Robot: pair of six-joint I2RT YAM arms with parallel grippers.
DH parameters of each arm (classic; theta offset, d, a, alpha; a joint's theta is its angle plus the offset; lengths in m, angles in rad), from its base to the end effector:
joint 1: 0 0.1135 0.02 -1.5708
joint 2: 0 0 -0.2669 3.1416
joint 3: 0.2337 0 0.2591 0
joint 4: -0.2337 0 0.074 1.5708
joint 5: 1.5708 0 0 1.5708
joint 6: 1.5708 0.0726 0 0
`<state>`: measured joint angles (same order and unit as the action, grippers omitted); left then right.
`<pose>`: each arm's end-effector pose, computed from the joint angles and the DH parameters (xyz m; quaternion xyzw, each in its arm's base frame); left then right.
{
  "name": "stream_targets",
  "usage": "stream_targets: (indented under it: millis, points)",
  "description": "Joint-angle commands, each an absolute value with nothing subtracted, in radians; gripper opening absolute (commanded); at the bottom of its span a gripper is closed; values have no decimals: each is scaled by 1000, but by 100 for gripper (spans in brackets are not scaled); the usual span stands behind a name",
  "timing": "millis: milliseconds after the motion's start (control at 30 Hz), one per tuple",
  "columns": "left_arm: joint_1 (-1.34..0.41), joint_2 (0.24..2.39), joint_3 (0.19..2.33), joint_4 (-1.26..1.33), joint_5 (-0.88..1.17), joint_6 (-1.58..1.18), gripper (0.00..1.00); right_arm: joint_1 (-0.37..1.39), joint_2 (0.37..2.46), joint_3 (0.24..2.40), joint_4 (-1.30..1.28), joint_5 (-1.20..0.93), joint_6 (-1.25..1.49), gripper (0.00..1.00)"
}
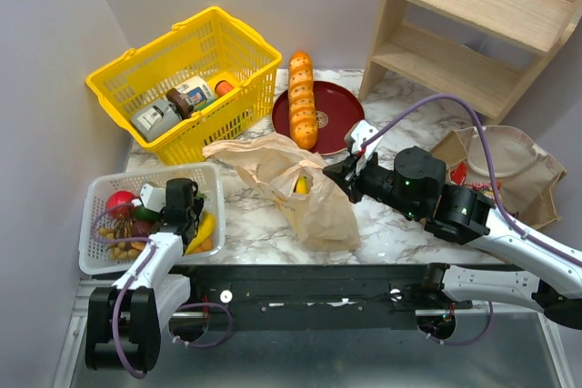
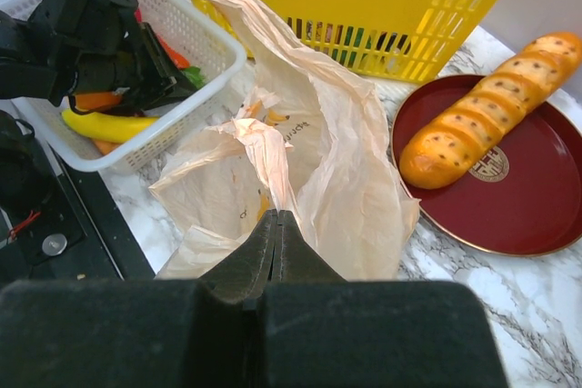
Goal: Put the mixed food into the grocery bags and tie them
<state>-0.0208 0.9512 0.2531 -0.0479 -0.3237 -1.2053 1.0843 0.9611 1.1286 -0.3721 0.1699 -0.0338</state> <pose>0.2020 0.0189 0.1178 -0.5583 0.7141 -0.1068 0.4085 0.1269 0.2137 0.4039 -0.3645 0.6836 0.2584 0.5771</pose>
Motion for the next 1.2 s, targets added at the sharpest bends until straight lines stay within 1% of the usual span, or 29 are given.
stream_targets:
  millis: [0,33,67,167,200,333,367,500,600,733,767,833,867,1000,1167]
  points:
    - [-15,867,236,2,-406,-1186,20,1078,963,1138,-391,150,-20,2]
    - [-15,844,236,-27,-411,-1165,17,1078,962,1138,-393,150,-20,2]
    - [-15,822,235,-49,-414,-1152,11,1078,962,1138,-391,149,-15,2]
    - [-15,720,239,-86,-394,-1088,2,1078,966,1141,-394,147,-14,2]
    - [-15,668,241,-90,-382,-1065,0,1078,966,1143,-394,144,-15,2]
    - [-15,563,287,-149,-312,-942,0,1078,973,1149,-394,147,-14,2]
    - [-15,551,305,-210,-299,-908,0,1080,973,1149,-394,149,-15,2]
    - [-15,485,429,-327,-220,-798,0,1078,985,1152,-396,143,-15,2]
    - [-15,436,509,-367,-112,-691,0,1078,989,1154,-394,140,-14,2]
    - [-15,394,597,-382,111,-559,0,1078,1000,1163,-397,150,-15,2]
    - [-15,393,613,-385,217,-537,0,1078,1002,1167,-402,155,-15,2]
    - [-15,405,653,-383,349,-497,0,1078,1002,1178,-406,176,-14,2]
    - [-15,414,664,-371,494,-495,0,1078,1002,1181,-410,187,-12,1]
    - [-15,474,733,-341,720,-523,0,1078,999,1186,-416,218,-14,1]
    - [-17,512,796,-246,900,-615,0,1078,999,1190,-434,255,-15,1]
